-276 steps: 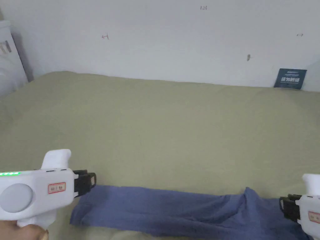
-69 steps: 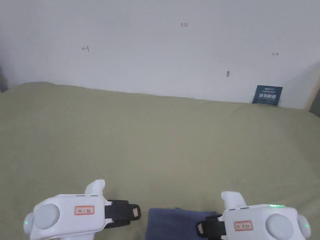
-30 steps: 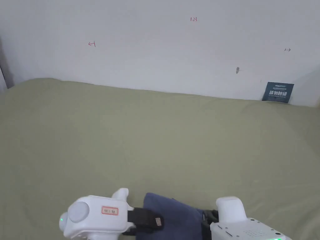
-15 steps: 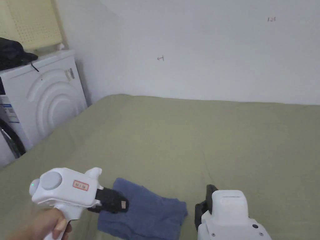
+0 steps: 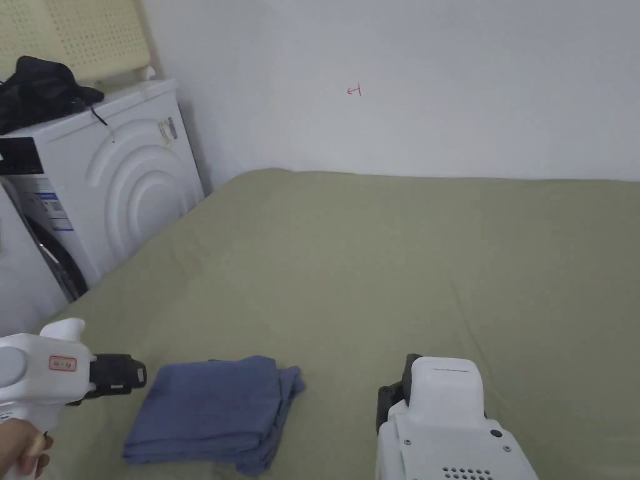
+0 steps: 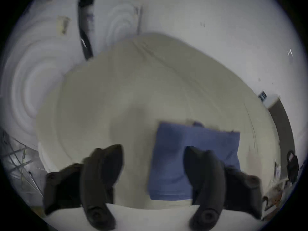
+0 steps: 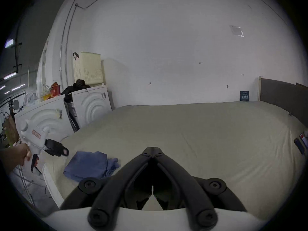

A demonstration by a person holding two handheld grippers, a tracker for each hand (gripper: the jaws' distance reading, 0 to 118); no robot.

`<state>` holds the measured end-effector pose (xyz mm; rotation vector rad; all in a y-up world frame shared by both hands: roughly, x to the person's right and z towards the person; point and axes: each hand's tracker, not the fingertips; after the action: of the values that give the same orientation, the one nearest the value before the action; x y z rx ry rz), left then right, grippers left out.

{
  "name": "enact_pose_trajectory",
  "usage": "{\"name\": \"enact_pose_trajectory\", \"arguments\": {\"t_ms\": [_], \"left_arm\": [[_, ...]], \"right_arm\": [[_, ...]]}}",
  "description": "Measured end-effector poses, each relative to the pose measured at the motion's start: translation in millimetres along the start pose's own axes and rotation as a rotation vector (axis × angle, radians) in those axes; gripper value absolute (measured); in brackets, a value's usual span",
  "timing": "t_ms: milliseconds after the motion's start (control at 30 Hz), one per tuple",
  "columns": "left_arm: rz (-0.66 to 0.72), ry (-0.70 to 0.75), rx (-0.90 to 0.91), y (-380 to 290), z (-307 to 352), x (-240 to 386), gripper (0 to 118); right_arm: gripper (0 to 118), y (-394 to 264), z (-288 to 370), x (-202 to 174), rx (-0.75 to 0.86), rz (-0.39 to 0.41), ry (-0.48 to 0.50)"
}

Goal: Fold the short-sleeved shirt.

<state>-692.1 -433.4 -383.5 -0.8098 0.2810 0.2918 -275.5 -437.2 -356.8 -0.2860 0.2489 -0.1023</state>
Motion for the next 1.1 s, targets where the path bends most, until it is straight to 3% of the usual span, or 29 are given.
{"name": "enact_pose_trajectory", "arguments": {"t_ms": [33,100,200,300,433,533,633,733,933,1100], "left_arm": [[-0.005,-0.004,0.078,-3.3,16.4,7.3,10],[-0.085,0.105,0.22,-1.9,40.1,21.2,4],[-0.135,0.0,0.339,-16.1,82.3,64.6,4],[-0.198,0.011,0.42,-38.4,116.2,130.9,4],[-0.237,-0.053,0.549,-84.8,152.5,234.6,4],[-0.277,-0.077,0.578,-115.3,167.4,307.5,4],[-0.251,-0.163,0.586,-141.9,178.9,367.6,4],[-0.189,-0.23,0.57,-167.4,186.2,411.0,4],[-0.267,-0.212,0.561,-210.9,190.7,461.6,4],[-0.277,-0.239,0.589,-222.4,198.8,471.5,4]], "right_arm": [[0,2.2,3.6,-0.9,-0.002,0.01,0.002],[0,7.5,12.1,5.4,-0.002,0.024,0.01],[0,17.1,31.5,28.3,0.036,0.038,-0.008],[0,24.8,51.3,70.2,0.06,0.049,-0.018],[0,34.6,80.3,149.7,0.07,0.009,-0.076],[0,45.7,105.0,212.1,0.101,0.023,-0.183],[0,55.2,132.8,270.5,0.123,0.007,-0.232],[0,57.5,158.4,313.0,0.119,0.08,-0.294],[0,49.8,203.8,365.5,0.134,0.125,-0.357],[0,52.9,219.7,382.2,0.156,0.092,-0.386]]}}
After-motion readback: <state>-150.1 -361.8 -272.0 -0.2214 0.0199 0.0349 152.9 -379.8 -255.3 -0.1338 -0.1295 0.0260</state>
